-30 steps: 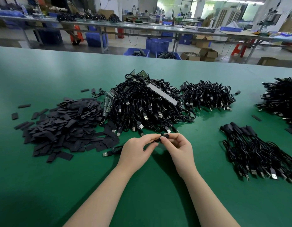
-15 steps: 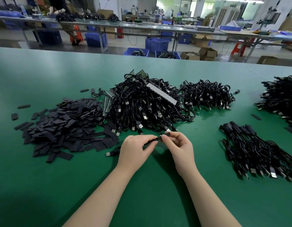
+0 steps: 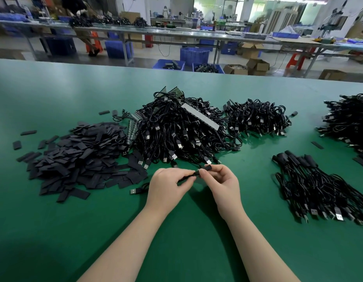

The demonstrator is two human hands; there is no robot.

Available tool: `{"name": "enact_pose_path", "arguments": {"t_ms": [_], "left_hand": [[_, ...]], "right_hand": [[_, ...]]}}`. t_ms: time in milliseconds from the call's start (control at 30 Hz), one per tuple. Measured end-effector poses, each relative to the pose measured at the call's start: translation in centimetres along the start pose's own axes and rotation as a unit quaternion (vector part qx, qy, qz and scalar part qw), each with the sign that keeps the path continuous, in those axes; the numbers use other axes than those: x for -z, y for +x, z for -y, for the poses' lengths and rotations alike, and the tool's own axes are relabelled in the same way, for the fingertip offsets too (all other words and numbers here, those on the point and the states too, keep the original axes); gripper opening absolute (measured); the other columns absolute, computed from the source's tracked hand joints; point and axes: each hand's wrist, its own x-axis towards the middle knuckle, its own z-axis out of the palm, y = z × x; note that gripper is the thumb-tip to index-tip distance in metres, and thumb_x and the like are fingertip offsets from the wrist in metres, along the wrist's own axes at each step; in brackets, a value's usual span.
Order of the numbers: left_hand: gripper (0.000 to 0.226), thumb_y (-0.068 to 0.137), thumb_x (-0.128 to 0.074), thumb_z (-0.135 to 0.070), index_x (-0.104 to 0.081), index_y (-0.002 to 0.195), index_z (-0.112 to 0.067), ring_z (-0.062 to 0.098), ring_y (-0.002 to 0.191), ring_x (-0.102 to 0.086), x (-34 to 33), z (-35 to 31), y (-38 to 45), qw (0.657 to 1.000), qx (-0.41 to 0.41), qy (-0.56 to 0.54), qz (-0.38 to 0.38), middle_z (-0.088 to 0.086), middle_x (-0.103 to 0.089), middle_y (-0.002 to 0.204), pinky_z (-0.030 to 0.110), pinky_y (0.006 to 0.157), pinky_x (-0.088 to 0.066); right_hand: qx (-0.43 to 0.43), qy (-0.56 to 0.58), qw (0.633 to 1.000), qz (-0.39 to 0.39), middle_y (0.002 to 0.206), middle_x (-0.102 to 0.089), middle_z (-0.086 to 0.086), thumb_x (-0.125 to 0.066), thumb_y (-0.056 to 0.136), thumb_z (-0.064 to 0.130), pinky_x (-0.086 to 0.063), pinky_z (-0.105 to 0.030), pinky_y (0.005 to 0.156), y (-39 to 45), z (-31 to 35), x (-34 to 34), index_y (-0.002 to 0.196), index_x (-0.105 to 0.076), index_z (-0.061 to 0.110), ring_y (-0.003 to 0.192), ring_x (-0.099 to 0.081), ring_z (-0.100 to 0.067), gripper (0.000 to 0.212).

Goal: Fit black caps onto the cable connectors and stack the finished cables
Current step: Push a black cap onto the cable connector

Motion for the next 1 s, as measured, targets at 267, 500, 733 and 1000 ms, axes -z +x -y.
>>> {"name": "enact_pose_path", "arguments": {"t_ms": [267, 500, 733, 1000], "left_hand": [[0.019, 0.084, -0.069, -0.031, -0.078, 0.097, -0.022, 0.009, 0.08, -0.069, 0.05, -0.37, 0.04, 0.999, -0.038, 0.033, -0.02, -0.011, -0.075, 0.087, 0.037, 0.076, -0.053], [0.02, 0.081, -0.072, -0.028, -0.079, 0.096, -0.018, 0.011, 0.079, -0.07, 0.01, -0.28, 0.04, 0.998, -0.047, 0.031, -0.026, -0.008, -0.076, 0.086, 0.033, 0.077, -0.05], [0.022, 0.08, -0.072, -0.026, -0.077, 0.1, -0.018, 0.006, 0.078, -0.059, -0.21, -0.52, 0.01, 0.997, -0.065, 0.03, -0.034, -0.01, -0.074, 0.081, 0.028, 0.074, -0.047], [0.021, 0.079, -0.074, -0.02, -0.078, 0.1, -0.016, 0.011, 0.076, -0.064, 0.06, -0.51, -0.17, 0.998, -0.037, 0.033, -0.032, -0.005, -0.075, 0.082, 0.023, 0.078, -0.042]], "right_hand": [[-0.008, -0.011, 1.0, 0.007, 0.082, -0.076, -0.007, -0.08, 0.082, 0.015, -0.053, -0.023, 0.077, 0.09, -0.01, 0.06, 0.082, -0.069, 0.023, 0.08, -0.071, -0.016, 0.013], [-0.004, -0.009, 1.0, 0.022, 0.074, -0.074, 0.0, -0.078, 0.084, 0.012, -0.048, -0.021, 0.083, 0.13, -0.09, -0.08, 0.097, -0.066, 0.016, 0.078, -0.068, -0.01, 0.017], [0.045, -0.034, 0.998, 0.022, 0.087, -0.077, -0.004, -0.073, 0.088, 0.011, -0.055, -0.022, 0.087, -0.28, -0.01, -0.23, 0.117, -0.066, 0.032, 0.091, -0.073, -0.016, 0.037], [0.049, -0.162, 0.986, -0.002, 0.073, -0.075, 0.009, -0.071, 0.091, 0.03, -0.042, -0.013, 0.055, -0.36, -0.48, -0.64, 0.122, -0.063, 0.042, 0.055, -0.05, -0.003, 0.035]]}}
